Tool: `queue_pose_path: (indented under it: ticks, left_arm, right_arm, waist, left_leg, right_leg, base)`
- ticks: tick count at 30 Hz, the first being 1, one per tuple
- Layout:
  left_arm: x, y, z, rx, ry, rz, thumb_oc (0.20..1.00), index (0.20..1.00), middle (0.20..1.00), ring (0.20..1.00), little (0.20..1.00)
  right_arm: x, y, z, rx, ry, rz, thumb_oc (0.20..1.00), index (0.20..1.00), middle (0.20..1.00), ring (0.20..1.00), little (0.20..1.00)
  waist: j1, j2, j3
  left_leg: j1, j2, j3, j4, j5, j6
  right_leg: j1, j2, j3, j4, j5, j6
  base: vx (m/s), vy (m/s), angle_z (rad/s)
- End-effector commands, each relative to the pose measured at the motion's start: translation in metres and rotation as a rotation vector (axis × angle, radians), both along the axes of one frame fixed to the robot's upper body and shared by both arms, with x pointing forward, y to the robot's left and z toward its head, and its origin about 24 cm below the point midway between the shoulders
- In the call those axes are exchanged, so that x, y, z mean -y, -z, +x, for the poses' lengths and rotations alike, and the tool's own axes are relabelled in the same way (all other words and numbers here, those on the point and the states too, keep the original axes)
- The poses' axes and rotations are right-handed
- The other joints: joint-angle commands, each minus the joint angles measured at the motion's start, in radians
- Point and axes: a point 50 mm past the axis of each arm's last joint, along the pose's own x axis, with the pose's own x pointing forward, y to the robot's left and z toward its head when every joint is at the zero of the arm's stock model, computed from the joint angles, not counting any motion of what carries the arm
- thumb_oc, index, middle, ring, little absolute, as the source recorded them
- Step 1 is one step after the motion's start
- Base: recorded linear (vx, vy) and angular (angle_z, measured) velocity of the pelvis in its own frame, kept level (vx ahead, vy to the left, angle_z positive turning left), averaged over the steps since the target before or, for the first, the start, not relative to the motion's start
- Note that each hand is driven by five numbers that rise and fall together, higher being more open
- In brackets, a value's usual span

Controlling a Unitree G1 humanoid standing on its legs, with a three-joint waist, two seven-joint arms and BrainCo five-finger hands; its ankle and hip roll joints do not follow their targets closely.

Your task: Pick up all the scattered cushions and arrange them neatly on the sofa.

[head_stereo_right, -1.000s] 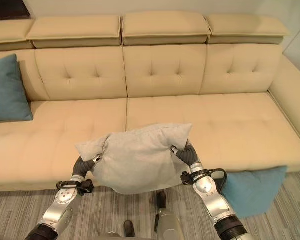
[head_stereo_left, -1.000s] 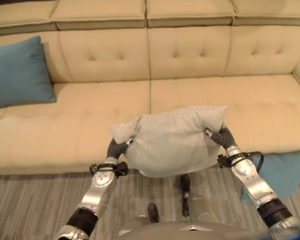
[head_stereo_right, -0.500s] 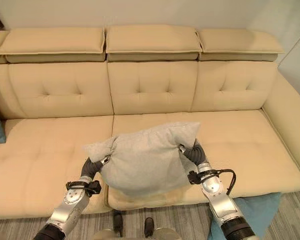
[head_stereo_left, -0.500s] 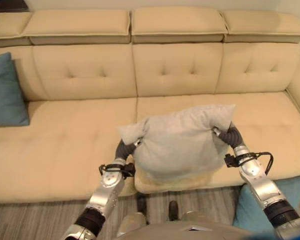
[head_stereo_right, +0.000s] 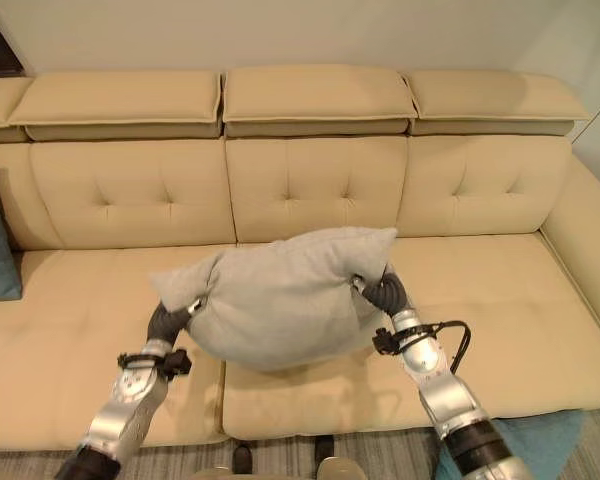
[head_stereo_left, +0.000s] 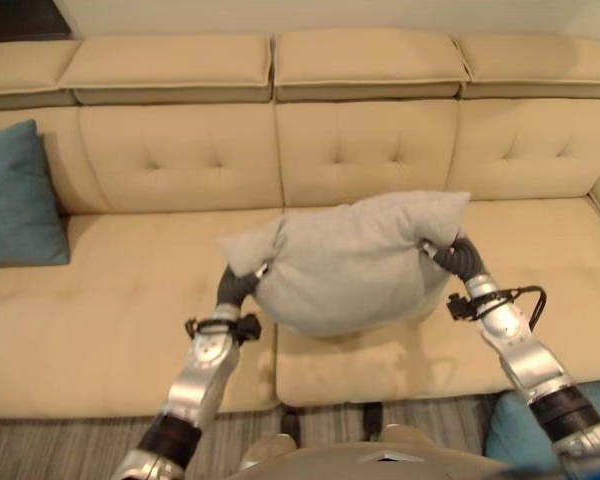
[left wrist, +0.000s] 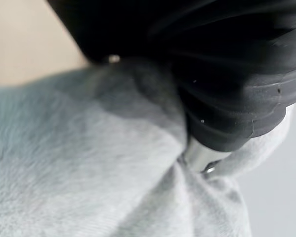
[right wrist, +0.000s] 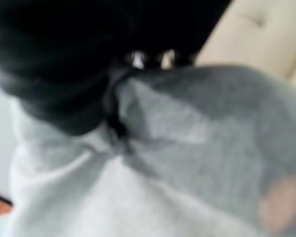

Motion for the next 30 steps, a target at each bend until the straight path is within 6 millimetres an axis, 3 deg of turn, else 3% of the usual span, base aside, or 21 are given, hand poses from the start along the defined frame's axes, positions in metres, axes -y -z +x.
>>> queue_pose_path:
  ticks: [1, 4, 5, 9, 17, 21, 30]
  left_arm:
    - [0.032, -0.066, 0.028, 0.308, 0.095, 0.004, 0.200, 0.200, 0.200, 0.200, 0.200]
    - [0.039, -0.115, 0.055, 0.452, 0.077, 0.081, 0.200, 0.200, 0.200, 0.200, 0.200]
    - [0.044, -0.145, 0.065, 0.539, 0.071, 0.124, 0.200, 0.200, 0.200, 0.200, 0.200]
    - [0.048, -0.191, 0.079, 0.643, 0.029, 0.133, 0.200, 0.200, 0.200, 0.200, 0.200]
    - [0.044, -0.237, 0.091, 0.721, -0.015, 0.197, 0.200, 0.200, 0.200, 0.200, 0.200]
    - [0.045, -0.246, 0.093, 0.737, -0.018, 0.204, 0.200, 0.200, 0.200, 0.200, 0.200]
    - [0.044, -0.275, 0.083, 0.840, -0.023, 0.174, 0.200, 0.200, 0.200, 0.200, 0.200]
  right_arm:
    - [-0.042, -0.054, 0.016, 0.241, -0.148, 0.106, 0.200, 0.200, 0.200, 0.200, 0.200]
    - [-0.053, -0.093, 0.042, 0.333, -0.156, 0.078, 0.200, 0.200, 0.200, 0.200, 0.200]
    - [-0.058, -0.114, 0.054, 0.376, -0.148, 0.068, 0.200, 0.200, 0.200, 0.200, 0.200]
    - [-0.070, -0.155, 0.070, 0.464, -0.132, 0.056, 0.200, 0.200, 0.200, 0.200, 0.200]
    - [-0.079, -0.190, 0.087, 0.496, -0.105, -0.014, 0.200, 0.200, 0.200, 0.200, 0.200]
    - [-0.078, -0.193, 0.094, 0.485, -0.079, -0.069, 0.200, 0.200, 0.200, 0.200, 0.200]
    - [-0.078, -0.221, 0.087, 0.574, -0.084, -0.056, 0.200, 0.200, 0.200, 0.200, 0.200]
  waist:
    - [0.004, -0.020, 0.004]
    - [0.001, -0.008, 0.050]
    - [0.008, -0.003, 0.068]
    - [0.017, 0.003, 0.086]
    - [0.029, 0.004, 0.099]
    - [0.037, 0.008, 0.107]
    - [0.046, 0.010, 0.104]
  left_leg:
    - [0.027, 0.000, 0.048, 0.017, -0.030, -0.037]
    - [-0.075, -0.002, 0.039, 0.035, -0.011, -0.038]
    - [-0.131, -0.006, 0.032, 0.050, -0.003, -0.037]
    - [-0.234, -0.015, 0.018, 0.077, 0.008, -0.034]
    - [-0.363, -0.016, 0.003, 0.116, 0.023, -0.044]
    - [-0.411, -0.016, -0.008, 0.119, 0.034, -0.049]
    - [-0.406, -0.013, -0.016, 0.067, 0.055, -0.060]
  right_leg:
    - [-0.032, -0.061, 0.012, 0.116, -0.049, 0.081]
    - [-0.145, -0.068, 0.019, 0.152, -0.033, 0.080]
    - [-0.194, -0.074, 0.024, 0.167, -0.024, 0.081]
    - [-0.296, -0.079, 0.040, 0.191, -0.002, 0.082]
    - [-0.403, -0.094, 0.044, 0.184, 0.029, 0.086]
    - [-0.446, -0.096, 0.041, 0.179, 0.039, 0.087]
    - [-0.454, -0.096, 0.030, 0.156, 0.048, 0.094]
  base:
    - [-0.17, -0.019, -0.08]
    - [-0.26, 0.026, -0.01]
    - [-0.21, 0.041, 0.02]
    - [-0.11, 0.031, 0.05]
    - [-0.01, 0.000, 0.04]
    - [-0.01, -0.003, 0.11]
    - [0.02, -0.002, 0.02]
